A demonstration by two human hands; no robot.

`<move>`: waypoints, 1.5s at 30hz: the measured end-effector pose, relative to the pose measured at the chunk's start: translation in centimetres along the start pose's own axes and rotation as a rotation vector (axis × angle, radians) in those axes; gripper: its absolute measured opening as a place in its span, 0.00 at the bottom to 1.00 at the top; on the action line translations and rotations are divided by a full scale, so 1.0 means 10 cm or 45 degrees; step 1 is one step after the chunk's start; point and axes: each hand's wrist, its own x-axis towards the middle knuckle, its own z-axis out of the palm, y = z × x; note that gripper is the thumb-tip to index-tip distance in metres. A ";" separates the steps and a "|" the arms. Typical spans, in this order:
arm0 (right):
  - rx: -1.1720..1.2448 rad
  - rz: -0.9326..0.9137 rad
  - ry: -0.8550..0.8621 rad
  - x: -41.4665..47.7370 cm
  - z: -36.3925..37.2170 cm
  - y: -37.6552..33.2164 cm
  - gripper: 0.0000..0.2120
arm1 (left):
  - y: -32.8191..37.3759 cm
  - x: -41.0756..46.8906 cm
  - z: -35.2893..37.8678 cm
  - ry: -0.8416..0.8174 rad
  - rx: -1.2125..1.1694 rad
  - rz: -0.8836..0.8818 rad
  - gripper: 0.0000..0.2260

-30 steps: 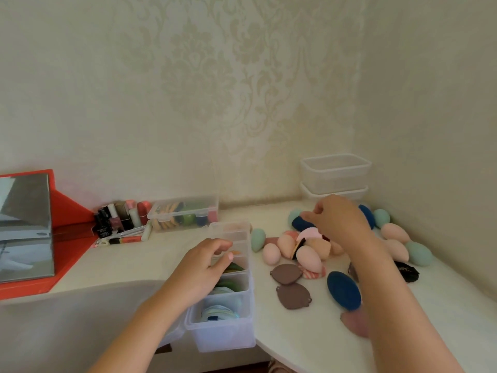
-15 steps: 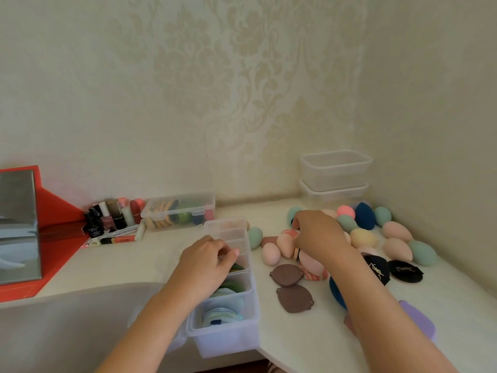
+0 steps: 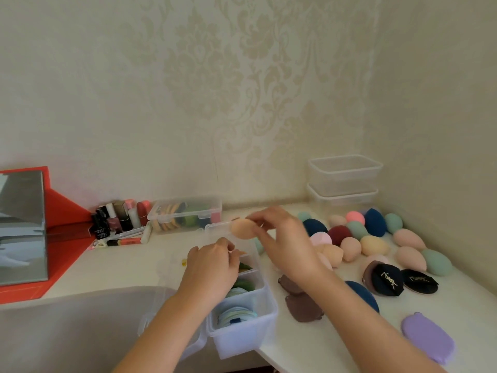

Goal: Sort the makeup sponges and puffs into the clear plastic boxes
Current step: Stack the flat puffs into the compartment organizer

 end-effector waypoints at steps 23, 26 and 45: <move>-0.144 0.116 -0.168 -0.01 0.17 0.19 0.09 | 0.10 0.07 -0.12 -0.204 0.380 -0.103 0.17; -0.152 0.138 -0.159 -0.01 0.19 0.23 0.09 | 0.11 0.07 -0.06 -0.266 0.331 -0.098 0.18; -0.191 -0.039 -0.088 -0.02 0.15 0.20 0.11 | -0.05 0.04 -0.01 -0.085 -0.297 -0.053 0.16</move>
